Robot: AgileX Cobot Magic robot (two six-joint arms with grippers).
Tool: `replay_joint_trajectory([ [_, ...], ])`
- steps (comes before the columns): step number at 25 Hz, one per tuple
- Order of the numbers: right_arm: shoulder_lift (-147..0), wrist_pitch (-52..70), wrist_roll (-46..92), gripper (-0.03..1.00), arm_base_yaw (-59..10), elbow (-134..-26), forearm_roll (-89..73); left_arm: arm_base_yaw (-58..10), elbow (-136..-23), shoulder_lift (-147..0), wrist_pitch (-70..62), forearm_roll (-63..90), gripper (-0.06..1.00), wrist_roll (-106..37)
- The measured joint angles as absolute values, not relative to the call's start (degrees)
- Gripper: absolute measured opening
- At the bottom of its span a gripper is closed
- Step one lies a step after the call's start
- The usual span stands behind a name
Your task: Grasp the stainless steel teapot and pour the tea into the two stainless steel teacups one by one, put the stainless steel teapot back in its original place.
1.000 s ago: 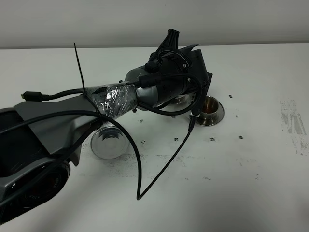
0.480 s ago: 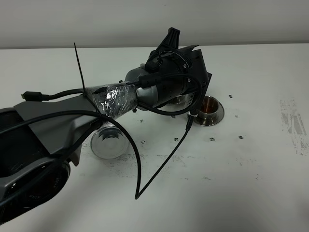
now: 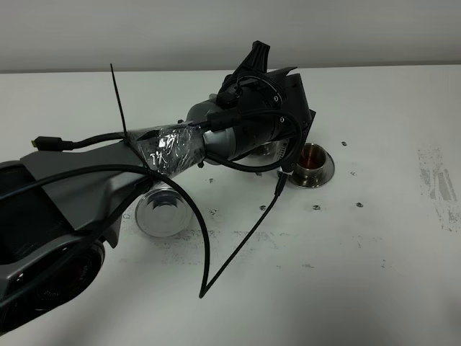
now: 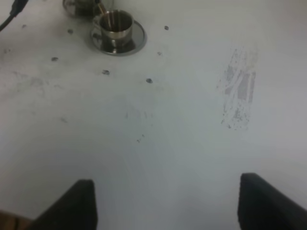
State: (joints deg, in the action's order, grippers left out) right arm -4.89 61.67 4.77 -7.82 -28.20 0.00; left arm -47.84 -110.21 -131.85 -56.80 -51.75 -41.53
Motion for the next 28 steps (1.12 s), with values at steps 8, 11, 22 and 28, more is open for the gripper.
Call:
replay_joint_trajectory([
  [8,-4.9,61.7,4.8,0.59,-7.8,-28.2,-0.3,-47.8,-110.2,-131.9,-56.8,-52.9,0.17,-41.9],
  [11,-4.9,61.7,4.8,0.59,-7.8,-28.2,0.0,-47.8,-110.2,-131.9,-56.8,-53.0,0.17,-41.9],
  [22,-4.9,61.7,4.8,0.59,-7.8,-28.2,0.0,-47.9,-110.2,-131.9,-55.9,-53.0,0.17,-41.9],
  [28,-4.9,61.7,4.8,0.59,-7.8,-28.2,-0.3,-47.9,-110.2,-131.9,-55.8,-53.0,0.17,-42.0],
])
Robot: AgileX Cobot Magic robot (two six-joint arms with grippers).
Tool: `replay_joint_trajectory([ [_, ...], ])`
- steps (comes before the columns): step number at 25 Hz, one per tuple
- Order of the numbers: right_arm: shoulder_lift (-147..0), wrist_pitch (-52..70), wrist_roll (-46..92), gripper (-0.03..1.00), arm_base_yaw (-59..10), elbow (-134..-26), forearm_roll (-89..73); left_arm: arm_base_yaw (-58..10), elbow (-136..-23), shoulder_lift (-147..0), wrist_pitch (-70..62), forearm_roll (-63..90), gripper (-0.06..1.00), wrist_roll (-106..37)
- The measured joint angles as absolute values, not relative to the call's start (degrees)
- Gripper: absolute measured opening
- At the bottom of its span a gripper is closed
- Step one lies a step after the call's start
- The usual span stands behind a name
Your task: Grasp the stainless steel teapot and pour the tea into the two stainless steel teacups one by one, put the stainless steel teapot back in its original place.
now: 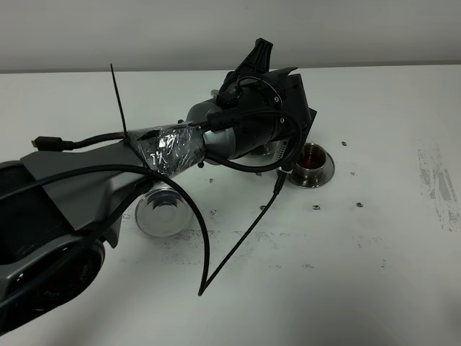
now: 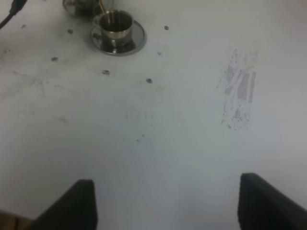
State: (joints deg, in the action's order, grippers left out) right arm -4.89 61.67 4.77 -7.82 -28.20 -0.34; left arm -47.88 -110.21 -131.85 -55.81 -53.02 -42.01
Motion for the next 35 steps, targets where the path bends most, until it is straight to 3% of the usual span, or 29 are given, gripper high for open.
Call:
replay_joint_trajectory([
  [35,-4.9,61.7,4.8,0.59,-7.8,-28.2,-0.3,-47.9,-110.2,-131.9,-54.5,-54.3,0.17,-43.4],
])
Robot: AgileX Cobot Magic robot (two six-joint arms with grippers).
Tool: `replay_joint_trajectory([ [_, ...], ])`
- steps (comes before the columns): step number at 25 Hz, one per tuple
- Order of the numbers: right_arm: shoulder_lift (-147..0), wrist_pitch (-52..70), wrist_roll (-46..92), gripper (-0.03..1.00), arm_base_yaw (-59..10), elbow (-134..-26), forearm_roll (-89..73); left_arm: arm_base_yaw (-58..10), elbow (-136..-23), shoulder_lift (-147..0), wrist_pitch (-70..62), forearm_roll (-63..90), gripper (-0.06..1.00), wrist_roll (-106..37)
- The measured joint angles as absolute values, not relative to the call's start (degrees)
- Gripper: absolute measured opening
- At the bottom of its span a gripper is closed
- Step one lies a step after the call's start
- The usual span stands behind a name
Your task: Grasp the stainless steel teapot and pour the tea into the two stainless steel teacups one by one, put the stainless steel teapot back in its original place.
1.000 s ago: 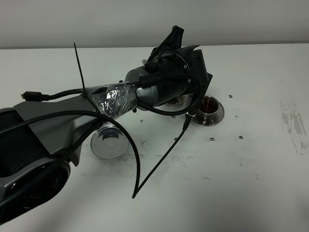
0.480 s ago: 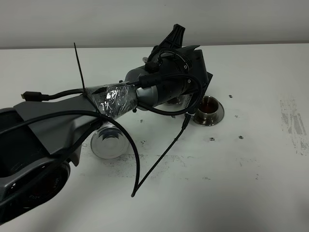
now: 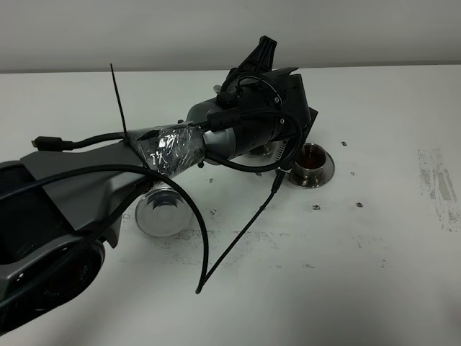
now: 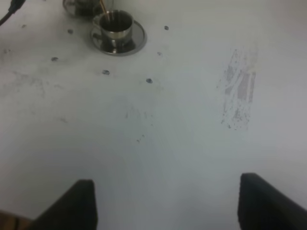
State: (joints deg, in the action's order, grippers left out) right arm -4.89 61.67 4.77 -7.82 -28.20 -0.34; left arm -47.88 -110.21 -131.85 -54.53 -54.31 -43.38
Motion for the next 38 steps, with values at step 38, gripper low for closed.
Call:
replay_joint_trajectory([
  [38,-4.9,61.7,4.8,0.59,-7.8,-28.2,0.0,-47.9,-110.2,-131.9,-54.4,-54.5,0.17,-45.4],
])
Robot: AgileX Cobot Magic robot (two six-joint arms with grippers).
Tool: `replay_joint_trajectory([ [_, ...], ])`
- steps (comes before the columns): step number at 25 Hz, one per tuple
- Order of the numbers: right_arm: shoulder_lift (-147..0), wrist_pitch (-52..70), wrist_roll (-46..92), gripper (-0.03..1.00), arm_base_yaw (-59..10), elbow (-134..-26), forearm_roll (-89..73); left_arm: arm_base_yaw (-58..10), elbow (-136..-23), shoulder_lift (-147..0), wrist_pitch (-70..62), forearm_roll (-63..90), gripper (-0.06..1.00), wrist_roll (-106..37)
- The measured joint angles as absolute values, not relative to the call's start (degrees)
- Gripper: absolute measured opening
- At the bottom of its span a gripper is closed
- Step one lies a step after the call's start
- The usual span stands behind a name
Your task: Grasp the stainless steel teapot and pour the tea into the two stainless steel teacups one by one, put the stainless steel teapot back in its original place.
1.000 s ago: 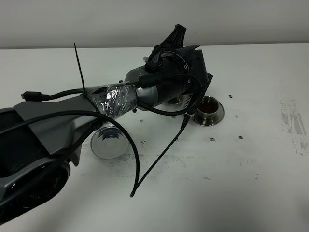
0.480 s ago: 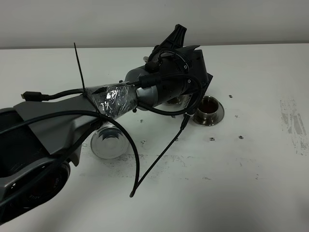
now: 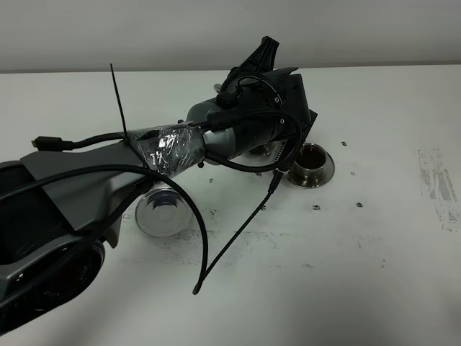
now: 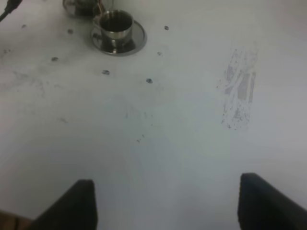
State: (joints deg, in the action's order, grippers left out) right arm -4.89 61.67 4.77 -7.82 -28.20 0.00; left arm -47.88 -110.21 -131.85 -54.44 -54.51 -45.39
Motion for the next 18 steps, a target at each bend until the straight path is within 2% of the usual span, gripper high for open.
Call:
replay_joint_trajectory([
  [18,-4.9,61.7,4.8,0.59,-7.8,-28.2,-0.3,-47.9,-110.2,-131.9,-54.4,-54.1,0.17,-43.5],
])
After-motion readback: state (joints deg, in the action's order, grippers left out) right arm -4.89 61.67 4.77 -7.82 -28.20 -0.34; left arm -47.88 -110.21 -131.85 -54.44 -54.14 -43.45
